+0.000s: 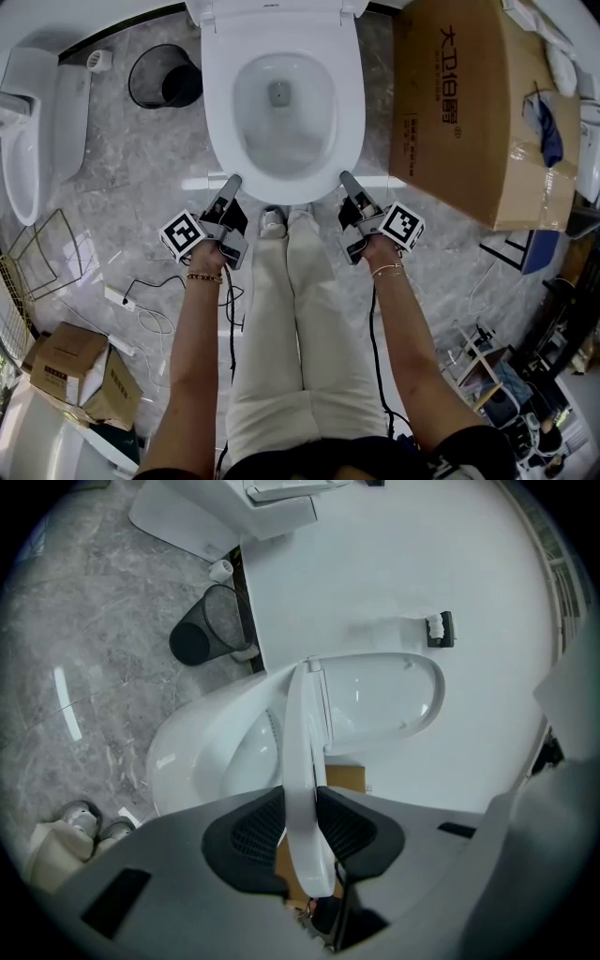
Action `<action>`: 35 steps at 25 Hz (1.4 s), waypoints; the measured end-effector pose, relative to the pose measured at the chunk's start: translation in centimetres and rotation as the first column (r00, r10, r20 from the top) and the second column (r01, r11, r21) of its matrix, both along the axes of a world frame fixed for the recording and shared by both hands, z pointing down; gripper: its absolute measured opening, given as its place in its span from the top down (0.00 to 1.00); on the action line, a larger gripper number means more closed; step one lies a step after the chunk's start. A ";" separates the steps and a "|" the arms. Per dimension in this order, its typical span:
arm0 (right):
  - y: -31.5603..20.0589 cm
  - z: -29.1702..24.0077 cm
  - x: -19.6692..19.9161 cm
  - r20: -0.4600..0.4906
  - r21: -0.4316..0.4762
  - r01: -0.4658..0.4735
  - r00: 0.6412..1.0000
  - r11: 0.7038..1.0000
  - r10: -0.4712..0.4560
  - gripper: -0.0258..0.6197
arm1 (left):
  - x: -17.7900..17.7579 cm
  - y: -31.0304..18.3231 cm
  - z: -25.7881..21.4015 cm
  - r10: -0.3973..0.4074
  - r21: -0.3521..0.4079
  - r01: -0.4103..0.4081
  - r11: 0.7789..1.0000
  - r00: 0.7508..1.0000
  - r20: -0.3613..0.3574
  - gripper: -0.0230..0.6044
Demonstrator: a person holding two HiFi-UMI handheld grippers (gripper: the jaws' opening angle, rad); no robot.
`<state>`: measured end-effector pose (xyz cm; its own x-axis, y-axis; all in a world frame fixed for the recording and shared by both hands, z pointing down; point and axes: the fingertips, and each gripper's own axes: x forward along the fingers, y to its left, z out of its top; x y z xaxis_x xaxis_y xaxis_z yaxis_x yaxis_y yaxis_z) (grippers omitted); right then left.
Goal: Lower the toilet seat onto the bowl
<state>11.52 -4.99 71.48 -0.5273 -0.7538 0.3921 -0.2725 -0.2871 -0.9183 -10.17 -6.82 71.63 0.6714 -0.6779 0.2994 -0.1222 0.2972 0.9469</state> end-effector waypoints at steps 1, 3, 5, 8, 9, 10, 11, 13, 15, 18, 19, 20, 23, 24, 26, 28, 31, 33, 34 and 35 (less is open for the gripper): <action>-0.1 0.0 -0.1 0.011 0.005 0.000 1.000 1.000 0.000 0.77 | 0.0 0.0 0.2 0.003 -0.002 -0.003 1.000 1.000 0.002 0.80; 0.0 0.4 -0.2 0.013 -0.004 0.001 1.000 1.000 -0.001 0.77 | 0.0 0.1 0.6 0.010 -0.008 -0.010 1.000 1.000 0.005 0.80; 0.1 1.0 -0.1 0.001 -0.014 0.004 1.000 1.000 -0.004 0.77 | 0.0 0.2 0.9 0.021 -0.011 -0.021 1.000 1.000 0.009 0.80; 0.7 2.1 0.2 -0.035 -0.059 0.003 0.999 0.998 -0.005 0.77 | -0.1 0.3 1.6 0.039 -0.017 -0.039 0.999 0.999 0.023 0.80; 0.8 2.3 0.3 -0.041 -0.068 0.003 0.999 0.998 -0.006 0.77 | -0.4 0.5 2.1 0.050 -0.026 -0.049 0.998 0.998 0.046 0.80; 0.9 2.5 0.3 -0.043 -0.073 0.004 0.999 0.997 -0.007 0.77 | -0.7 0.8 2.6 0.062 -0.037 -0.060 0.998 0.996 0.069 0.80; 0.9 2.7 0.3 -0.044 -0.078 0.004 0.999 0.997 -0.008 0.77 | -0.7 0.8 2.8 0.066 -0.040 -0.063 0.997 0.995 0.069 0.80; 1.0 2.9 0.3 -0.049 -0.090 0.004 0.999 0.996 -0.009 0.77 | -0.1 0.5 2.3 0.057 -0.031 -0.056 0.998 0.998 0.025 0.80; 1.0 3.1 0.3 -0.049 -0.094 0.007 0.999 0.996 -0.012 0.77 | 0.1 0.4 2.3 0.060 -0.026 -0.059 0.998 0.998 0.017 0.80; 0.7 3.1 0.0 -0.033 -0.070 0.015 0.999 0.997 -0.017 0.77 | 0.1 0.4 2.6 0.066 -0.019 -0.066 0.998 0.998 0.018 0.80; 0.9 3.4 0.0 -0.038 -0.080 0.012 0.999 0.997 -0.015 0.77 | 0.1 0.4 2.8 0.070 -0.018 -0.069 0.997 0.997 0.023 0.80; 1.1 3.7 0.2 -0.047 -0.096 0.009 0.999 0.995 -0.013 0.77 | -0.1 0.5 3.1 0.076 -0.023 -0.075 0.997 0.996 0.037 0.80; 1.2 4.3 0.3 -0.058 -0.112 0.008 0.998 0.994 -0.014 0.77 | -1.1 1.3 4.8 0.107 -0.071 -0.099 0.993 0.986 0.127 0.80; 1.2 4.5 0.2 -0.057 -0.113 0.008 0.998 0.994 -0.014 0.77 | -1.3 1.4 5.2 0.111 -0.077 -0.101 0.992 0.984 0.138 0.80; 1.2 4.7 0.2 -0.055 -0.117 0.004 0.998 0.993 -0.011 0.77 | -1.1 1.3 5.2 0.107 -0.069 -0.098 0.993 0.986 0.128 0.79; 1.3 4.8 0.3 -0.054 -0.124 -0.003 0.999 0.992 -0.004 0.77 | -0.7 1.1 4.9 0.095 -0.056 -0.090 0.994 0.990 0.100 0.80; 1.5 5.0 0.3 -0.063 -0.141 -0.014 0.998 0.990 0.005 0.77 | -1.3 1.6 5.6 0.102 -0.099 -0.088 0.991 0.985 0.141 0.80; 1.7 5.1 0.2 -0.065 -0.152 -0.019 0.998 0.988 0.009 0.77 | -1.4 1.8 5.7 0.104 -0.112 -0.088 0.990 0.983 0.151 0.80; 1.8 5.2 0.2 -0.063 -0.155 -0.021 0.998 0.988 0.011 0.77 | -1.4 1.8 5.6 0.103 -0.109 -0.088 0.990 0.984 0.145 0.79; 2.0 5.2 0.3 -0.061 -0.157 -0.023 0.998 0.987 0.013 0.77 | -1.3 1.8 5.4 0.099 -0.101 -0.086 0.991 0.986 0.133 0.80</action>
